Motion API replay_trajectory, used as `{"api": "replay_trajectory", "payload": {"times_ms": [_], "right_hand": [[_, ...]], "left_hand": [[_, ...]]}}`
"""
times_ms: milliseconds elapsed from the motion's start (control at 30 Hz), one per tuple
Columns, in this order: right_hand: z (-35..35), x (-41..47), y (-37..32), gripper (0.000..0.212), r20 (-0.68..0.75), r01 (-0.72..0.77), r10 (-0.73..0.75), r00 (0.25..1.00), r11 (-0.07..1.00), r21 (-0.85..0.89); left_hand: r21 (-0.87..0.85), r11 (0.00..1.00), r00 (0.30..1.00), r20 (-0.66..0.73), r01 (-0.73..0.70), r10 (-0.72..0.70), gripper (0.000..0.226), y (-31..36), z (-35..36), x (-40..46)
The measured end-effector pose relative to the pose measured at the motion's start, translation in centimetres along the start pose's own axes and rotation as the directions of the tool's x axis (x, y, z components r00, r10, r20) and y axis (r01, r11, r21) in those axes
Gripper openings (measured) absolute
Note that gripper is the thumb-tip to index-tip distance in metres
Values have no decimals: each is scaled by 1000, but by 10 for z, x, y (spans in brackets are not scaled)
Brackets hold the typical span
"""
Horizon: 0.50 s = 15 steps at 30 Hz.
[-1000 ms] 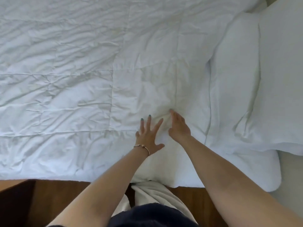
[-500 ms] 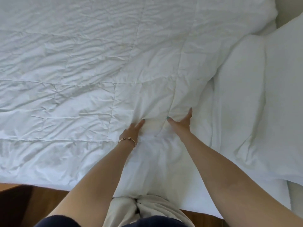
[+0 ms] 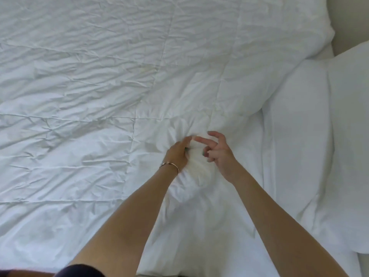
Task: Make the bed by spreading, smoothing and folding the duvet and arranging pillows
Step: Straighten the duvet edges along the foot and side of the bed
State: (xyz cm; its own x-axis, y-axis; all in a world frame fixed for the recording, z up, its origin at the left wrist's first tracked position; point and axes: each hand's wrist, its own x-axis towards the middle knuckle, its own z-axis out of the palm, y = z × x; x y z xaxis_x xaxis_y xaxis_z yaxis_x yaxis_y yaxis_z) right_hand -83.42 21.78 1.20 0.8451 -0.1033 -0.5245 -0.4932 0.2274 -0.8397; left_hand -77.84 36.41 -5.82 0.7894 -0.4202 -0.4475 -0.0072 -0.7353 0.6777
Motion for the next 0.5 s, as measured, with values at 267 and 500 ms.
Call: {"api": "replay_trajectory", "payload": {"times_ms": [267, 500], "right_hand": [[13, 57, 8, 94, -632, -108, 101, 768, 994, 27], [45, 127, -40, 108, -68, 109, -116, 991, 989, -97]], "left_hand": [[128, 974, 923, -362, 185, -128, 52, -52, -104, 45], [121, 940, 725, -671, 318, -159, 44, 6, -132, 81]]}}
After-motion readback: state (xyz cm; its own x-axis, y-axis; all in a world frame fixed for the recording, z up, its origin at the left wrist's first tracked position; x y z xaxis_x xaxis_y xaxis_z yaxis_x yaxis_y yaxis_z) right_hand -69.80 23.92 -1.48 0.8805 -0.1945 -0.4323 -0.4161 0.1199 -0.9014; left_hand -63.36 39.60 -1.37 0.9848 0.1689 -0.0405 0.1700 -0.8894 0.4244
